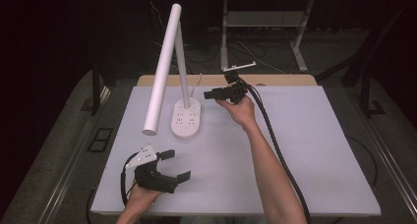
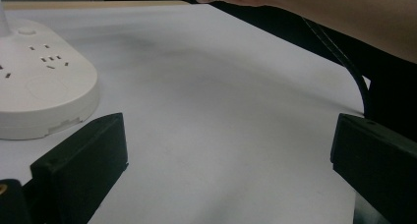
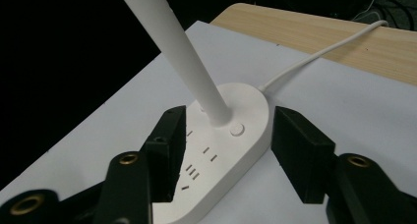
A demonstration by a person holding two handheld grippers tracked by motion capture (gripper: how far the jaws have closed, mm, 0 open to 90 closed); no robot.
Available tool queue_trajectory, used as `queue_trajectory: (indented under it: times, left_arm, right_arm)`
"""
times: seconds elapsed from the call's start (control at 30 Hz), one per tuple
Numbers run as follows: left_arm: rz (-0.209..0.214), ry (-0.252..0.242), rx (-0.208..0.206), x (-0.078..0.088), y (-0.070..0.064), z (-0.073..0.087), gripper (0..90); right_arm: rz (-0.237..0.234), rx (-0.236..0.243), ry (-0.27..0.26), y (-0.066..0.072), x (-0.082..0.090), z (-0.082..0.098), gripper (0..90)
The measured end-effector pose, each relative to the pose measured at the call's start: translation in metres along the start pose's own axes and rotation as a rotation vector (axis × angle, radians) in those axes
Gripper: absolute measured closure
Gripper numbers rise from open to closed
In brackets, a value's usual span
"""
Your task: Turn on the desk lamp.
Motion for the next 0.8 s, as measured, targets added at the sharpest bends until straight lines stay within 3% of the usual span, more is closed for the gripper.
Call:
queue_trajectory:
  times: [0.3, 0.53, 0.8]
  left_arm:
    - [-0.006, -0.011, -0.002, 0.001, 0.000, -0.001, 0.0]
    - [-0.009, -0.010, -0.008, 0.000, 0.001, -0.002, 0.0]
    - [-0.009, -0.017, -0.004, 0.001, 0.002, -0.002, 0.0]
  right_arm:
    - [0.003, -0.027, -0.018, -0.005, -0.015, -0.001, 62.0]
    - [-0.021, -0.056, -0.016, -0.012, -0.035, 0.002, 72.9]
    - [-0.047, -0.064, -0.023, -0.011, -0.054, 0.004, 87.1]
Point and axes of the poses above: each handheld gripper's, and its own axes: x roughly backward along the jaws, z roughly out of its underside, y roughly to its left, the point moved 4 cm from there along -x, roughly forward along the jaws, and after that the axes turned 15 degrees about y, right-handed, at the moved point
